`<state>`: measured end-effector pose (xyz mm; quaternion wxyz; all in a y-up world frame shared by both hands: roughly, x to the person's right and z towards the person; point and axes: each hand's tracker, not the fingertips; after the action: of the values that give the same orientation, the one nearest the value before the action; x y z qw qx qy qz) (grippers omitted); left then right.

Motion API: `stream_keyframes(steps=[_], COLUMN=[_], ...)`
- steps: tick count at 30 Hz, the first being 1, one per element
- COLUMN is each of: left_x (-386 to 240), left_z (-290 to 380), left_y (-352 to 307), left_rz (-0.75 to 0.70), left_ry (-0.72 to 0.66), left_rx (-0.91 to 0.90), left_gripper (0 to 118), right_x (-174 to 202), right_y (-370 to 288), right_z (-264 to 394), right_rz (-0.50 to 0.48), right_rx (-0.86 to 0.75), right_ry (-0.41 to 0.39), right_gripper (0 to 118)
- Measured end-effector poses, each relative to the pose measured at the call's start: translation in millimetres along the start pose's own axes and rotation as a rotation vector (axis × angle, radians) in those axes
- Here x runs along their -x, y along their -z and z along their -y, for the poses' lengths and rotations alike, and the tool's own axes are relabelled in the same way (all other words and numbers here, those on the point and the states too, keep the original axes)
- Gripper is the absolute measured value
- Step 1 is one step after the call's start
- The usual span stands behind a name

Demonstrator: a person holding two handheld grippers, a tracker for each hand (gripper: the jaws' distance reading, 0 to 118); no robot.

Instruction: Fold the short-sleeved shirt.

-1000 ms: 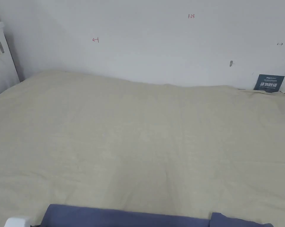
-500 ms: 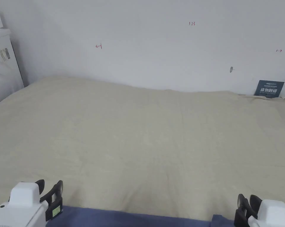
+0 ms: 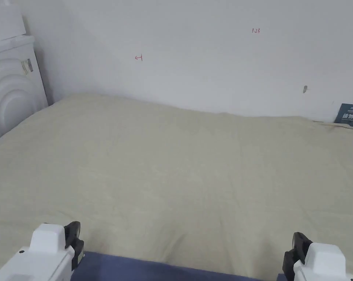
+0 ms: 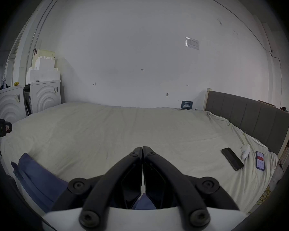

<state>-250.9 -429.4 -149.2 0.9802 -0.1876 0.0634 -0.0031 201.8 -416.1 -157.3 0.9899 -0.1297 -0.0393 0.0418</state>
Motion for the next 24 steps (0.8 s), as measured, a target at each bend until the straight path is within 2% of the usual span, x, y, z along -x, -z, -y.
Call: stream_keyframes(steps=[3,5,7,8,10,12,13,14,17,20,24], left_x=[37,62,80,90,102,111,112,113,110,112,111], left_z=[-2,4,9,14,22,32,36,41,52,60,58], left_y=[20,30,48,54,69,83,88,93,109,121,134], left_rz=[0.093,0.201,0.237,0.326,0.376,0.487,0.483,0.509,0.476,0.511,0.585], left_ry=[-0.130,-0.192,-0.178,-0.203,-0.287,-0.367,-0.387,-0.405,-0.400,-0.393,-0.357], left_rx=[0.227,0.316,0.376,0.406,0.489,0.541,0.550,0.563,0.644,0.631,0.649], left_gripper=[0,0,0,0,0,0,2,9,40,45,41], right_x=[1,1,2,2,2,3,3,3,2,1,1], right_y=[2,3,4,4,5,7,7,7,6,6,8], right_z=[1,1,2,1,3,5,6,7,10,12,16], right_rz=[-0.001,-0.007,-0.014,-0.015,-0.017,-0.020,-0.022,-0.022,-0.024,-0.021,-0.016], right_rx=[0.003,0.008,0.016,0.017,0.023,0.029,0.034,0.036,0.041,0.050,0.062], right_ry=[-0.010,-0.011,-0.012,-0.009,-0.009,-0.010,-0.012,-0.012,-0.017,-0.022,-0.013], right_gripper=[0,0,0,0,0,0,0,0,0,0,0])
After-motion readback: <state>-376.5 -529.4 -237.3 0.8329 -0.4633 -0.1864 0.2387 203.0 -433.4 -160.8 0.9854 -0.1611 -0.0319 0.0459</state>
